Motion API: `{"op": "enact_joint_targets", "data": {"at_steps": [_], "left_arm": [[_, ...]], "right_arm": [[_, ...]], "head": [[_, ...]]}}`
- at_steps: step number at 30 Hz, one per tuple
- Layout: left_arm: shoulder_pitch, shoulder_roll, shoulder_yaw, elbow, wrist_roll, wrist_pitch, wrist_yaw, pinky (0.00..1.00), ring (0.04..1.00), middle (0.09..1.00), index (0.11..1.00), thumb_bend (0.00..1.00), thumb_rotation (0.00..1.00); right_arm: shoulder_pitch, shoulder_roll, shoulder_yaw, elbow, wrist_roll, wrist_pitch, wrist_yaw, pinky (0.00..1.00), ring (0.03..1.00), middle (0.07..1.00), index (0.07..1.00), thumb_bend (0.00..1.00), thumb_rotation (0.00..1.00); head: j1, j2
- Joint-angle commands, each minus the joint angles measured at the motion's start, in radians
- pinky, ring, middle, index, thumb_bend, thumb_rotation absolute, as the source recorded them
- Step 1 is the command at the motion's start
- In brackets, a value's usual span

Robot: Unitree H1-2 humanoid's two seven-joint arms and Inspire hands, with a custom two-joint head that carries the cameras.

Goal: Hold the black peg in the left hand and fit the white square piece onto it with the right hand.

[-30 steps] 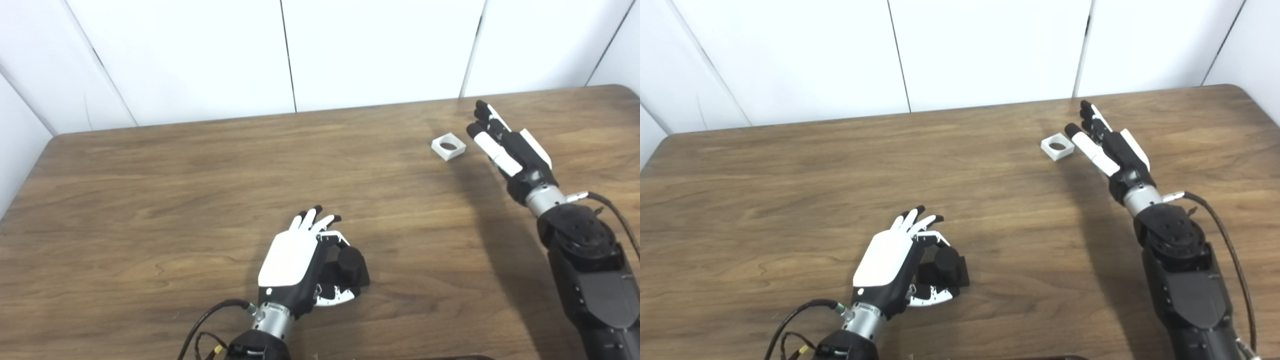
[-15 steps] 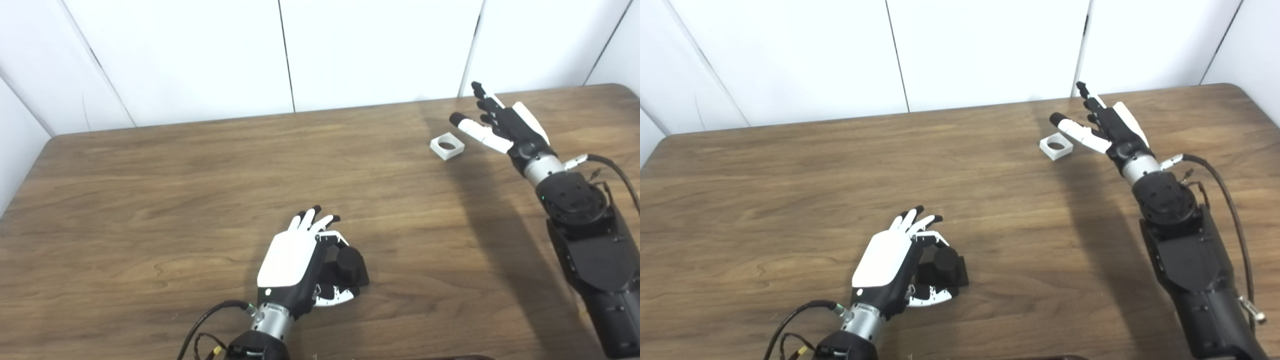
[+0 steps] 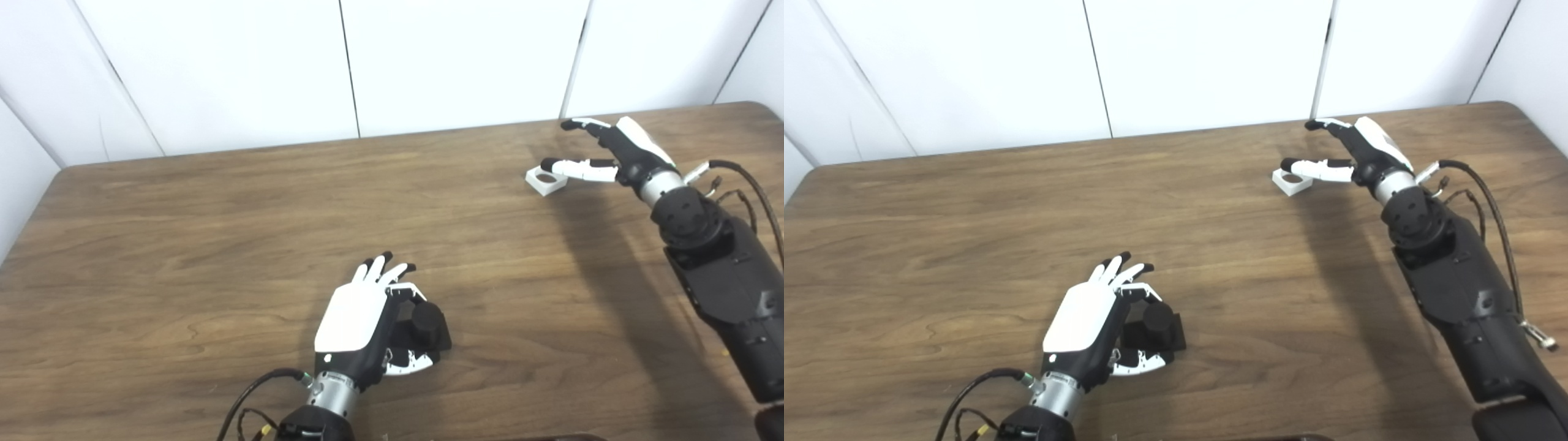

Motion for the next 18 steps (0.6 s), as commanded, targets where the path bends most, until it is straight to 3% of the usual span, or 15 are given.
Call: {"op": "enact_joint_targets", "data": {"at_steps": [1,9,14,18], "left_arm": [[0.009,-0.002,-0.006,0.023,0.023,0.005,-0.014,1.00,1.000,0.897,0.488,0.52,0.08],[0.012,-0.008,-0.007,0.026,0.021,0.004,-0.005,1.00,1.000,0.896,0.488,0.52,0.08],[0.010,-0.009,-0.010,0.028,0.023,0.006,-0.006,1.00,1.000,0.898,0.488,0.52,0.08],[0.011,-0.010,-0.012,0.027,0.026,0.010,-0.012,1.00,1.000,0.901,0.488,0.52,0.08]], "right_arm": [[-0.067,-0.034,0.004,-0.009,-0.029,-0.013,0.001,0.94,1.000,0.965,0.795,0.80,0.46],[-0.115,-0.104,0.085,0.017,-0.121,-0.060,0.068,0.95,1.000,0.980,0.773,0.82,0.38],[-0.143,-0.119,0.100,0.036,-0.132,-0.079,0.096,0.99,1.000,0.979,0.760,0.82,0.34],[-0.158,-0.123,0.107,0.054,-0.139,-0.090,0.112,0.98,1.000,0.979,0.760,0.83,0.36]], "head": [[0.000,0.003],[0.000,0.001],[-0.002,0.000],[-0.001,0.000]]}}
